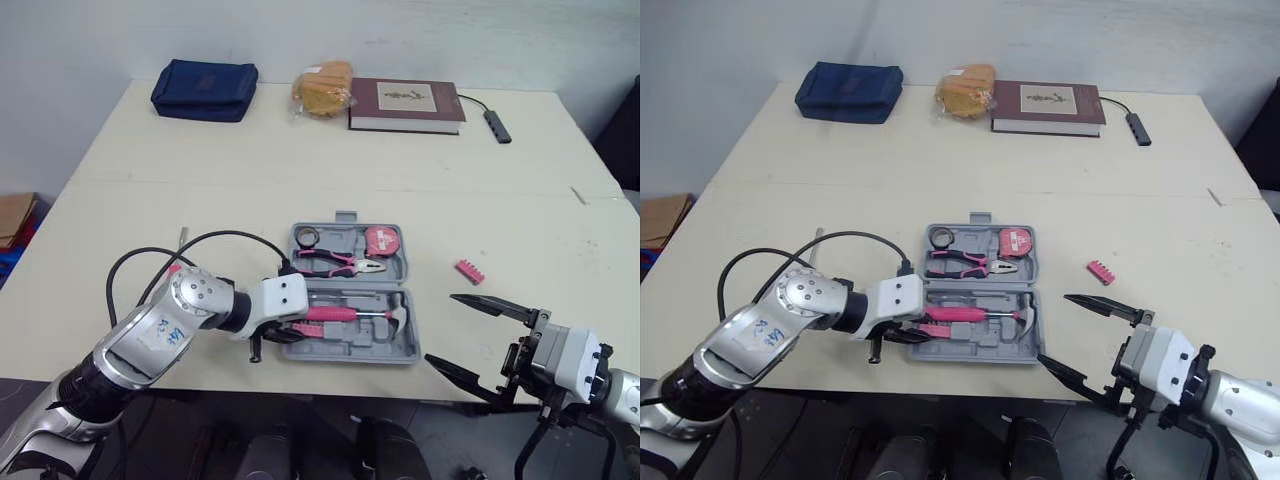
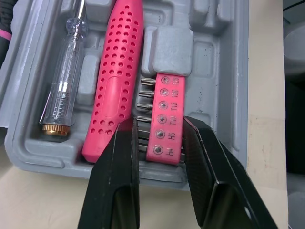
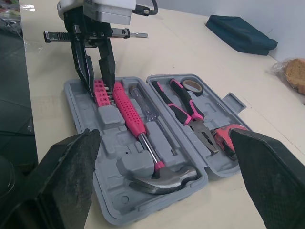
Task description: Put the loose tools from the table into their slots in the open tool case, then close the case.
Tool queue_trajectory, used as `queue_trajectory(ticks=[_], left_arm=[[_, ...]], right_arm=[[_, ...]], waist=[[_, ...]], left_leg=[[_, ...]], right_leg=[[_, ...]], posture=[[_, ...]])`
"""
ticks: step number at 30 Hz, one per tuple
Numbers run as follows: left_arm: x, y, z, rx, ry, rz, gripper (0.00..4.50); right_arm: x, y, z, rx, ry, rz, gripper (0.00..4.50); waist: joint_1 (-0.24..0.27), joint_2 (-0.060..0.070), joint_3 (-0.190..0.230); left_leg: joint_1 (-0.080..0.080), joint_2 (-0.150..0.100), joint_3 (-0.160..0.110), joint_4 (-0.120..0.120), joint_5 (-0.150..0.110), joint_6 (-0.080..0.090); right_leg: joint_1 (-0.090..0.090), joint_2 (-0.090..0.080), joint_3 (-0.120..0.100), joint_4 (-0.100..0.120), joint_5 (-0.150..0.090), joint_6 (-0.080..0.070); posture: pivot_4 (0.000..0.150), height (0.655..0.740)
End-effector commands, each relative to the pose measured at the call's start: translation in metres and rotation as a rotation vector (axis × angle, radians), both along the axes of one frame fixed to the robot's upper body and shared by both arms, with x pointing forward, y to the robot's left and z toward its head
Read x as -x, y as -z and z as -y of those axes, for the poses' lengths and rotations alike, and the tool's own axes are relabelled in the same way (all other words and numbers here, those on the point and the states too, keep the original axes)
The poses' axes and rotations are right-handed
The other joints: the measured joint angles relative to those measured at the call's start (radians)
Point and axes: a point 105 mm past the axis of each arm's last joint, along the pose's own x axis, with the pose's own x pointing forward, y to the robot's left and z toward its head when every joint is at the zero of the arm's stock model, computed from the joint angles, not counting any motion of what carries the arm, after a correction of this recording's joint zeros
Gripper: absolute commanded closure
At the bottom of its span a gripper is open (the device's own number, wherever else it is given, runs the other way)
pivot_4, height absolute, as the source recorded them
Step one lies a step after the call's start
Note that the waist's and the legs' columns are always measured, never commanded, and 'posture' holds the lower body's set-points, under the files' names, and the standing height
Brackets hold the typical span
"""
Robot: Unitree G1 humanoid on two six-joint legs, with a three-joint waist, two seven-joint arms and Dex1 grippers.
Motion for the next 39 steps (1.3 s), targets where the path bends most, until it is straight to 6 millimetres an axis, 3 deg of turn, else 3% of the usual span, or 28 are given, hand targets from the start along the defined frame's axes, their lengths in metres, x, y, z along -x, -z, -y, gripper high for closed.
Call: queue_trajectory(ticks=[1,4,7,10,12,16,18,20,23,27,29,34,39], left_arm=[[-0.011,0.004,-0.008,-0.056,-0.042,0.046,3.86],[-0.01,0.0,-0.001,-0.022,-0.015,0.037,3.86],[0.001,-0.008,0.008,0.022,0.063,0.026,2.41],[0.0,-0.02,0.005,0.009,0.108,0.107,0.98],[-0.002,-0.039,0.0,0.035,0.112,0.123,0.05],[0.003,-0.051,-0.007,0.05,0.171,0.092,0.05],[0.001,-0.055,-0.004,0.148,0.23,0.11,0.05],[-0.009,-0.061,-0.002,0.292,0.255,0.172,0.57],[-0.008,-0.058,-0.005,0.399,0.276,0.112,1.75],[-0.012,-0.02,-0.02,0.337,0.274,0.055,3.63],[-0.012,-0.013,-0.022,0.316,0.294,0.054,4.45],[-0.025,-0.006,-0.009,0.301,0.266,0.118,4.45],[-0.016,0.01,-0.013,0.253,0.306,0.056,4.45]], right_arm=[[0.0,-0.007,0.003,0.003,0.009,0.047,0.0],[0.001,-0.006,0.004,0.006,0.01,0.048,0.0],[0.001,-0.002,0.004,0.007,0.017,0.047,0.0],[0.002,-0.001,0.003,0.007,0.016,0.049,0.0],[0.002,-0.003,0.002,-0.001,0.013,0.054,0.0],[0.002,-0.002,0.003,-0.002,0.009,0.044,0.0],[0.002,0.0,0.004,-0.003,0.013,0.042,0.0],[0.002,0.001,0.004,-0.011,0.023,0.043,0.0],[0.003,0.003,0.004,-0.011,0.027,0.041,0.0],[0.004,0.006,0.008,-0.001,0.052,0.042,0.0],[0.003,0.006,0.008,0.0,0.055,0.045,0.0],[0.001,0.004,0.009,-0.005,0.066,0.06,0.0],[0.001,0.006,0.008,-0.012,0.069,0.052,0.0]], waist=[[0.0,0.0,0.0],[0.0,0.0,0.0],[0.001,0.0,0.0],[-0.001,0.0,0.0],[-0.003,0.0,0.0],[-0.004,0.0,0.0],[-0.004,0.001,0.0],[-0.004,0.001,0.0],[-0.004,0.0,0.0],[-0.004,0.0,0.0],[-0.005,0.0,0.0],[-0.001,0.0,0.0],[-0.004,0.0,0.0]], left_leg=[[0.0,0.0,0.0,0.0,0.0,0.0],[0.0,-0.001,0.0,0.0,0.001,0.001],[0.0,-0.001,0.0,0.001,0.001,0.001],[0.0,-0.001,-0.001,0.001,0.001,0.001],[-0.001,-0.001,-0.001,0.001,0.001,0.001],[-0.001,-0.001,-0.001,0.001,0.001,0.001],[-0.001,-0.001,-0.001,0.001,0.001,0.001],[-0.001,-0.001,-0.001,0.001,0.001,0.001],[-0.001,0.0,-0.001,0.003,0.001,0.001],[-0.001,-0.001,-0.001,0.003,0.001,0.001],[-0.001,-0.001,-0.001,0.003,0.001,0.001],[-0.001,-0.001,-0.001,0.004,0.0,0.001],[-0.001,-0.001,-0.001,0.004,0.0,0.001]], right_leg=[[0.0,0.0,0.0,0.0,0.0,0.0],[0.0,-0.001,0.0,0.0,0.0,0.0],[0.0,-0.002,0.0,0.0,0.0,0.0],[0.0,-0.002,-0.001,0.002,0.0,0.0],[0.0,-0.001,-0.001,0.002,0.0,0.0],[0.0,-0.001,-0.001,0.002,0.0,0.0],[0.0,-0.001,-0.001,0.002,0.0,0.0],[0.0,-0.001,-0.001,0.002,0.0,0.0],[0.0,-0.001,-0.002,0.002,0.0,0.0],[0.0,-0.001,-0.002,0.003,0.0,0.0],[0.0,-0.001,-0.002,0.003,0.0,0.0],[0.0,-0.002,-0.002,0.003,0.0,0.001],[0.0,-0.001,-0.003,0.003,0.0,0.001]], posture=[[0.15,0.74],[0.15,0.74],[0.15,0.74],[0.15,0.74],[0.15,0.74],[0.15,0.74],[0.15,0.74],[0.15,0.74],[0.15,0.74],[0.15,0.74],[0.15,0.74],[0.15,0.74],[0.15,0.74]])
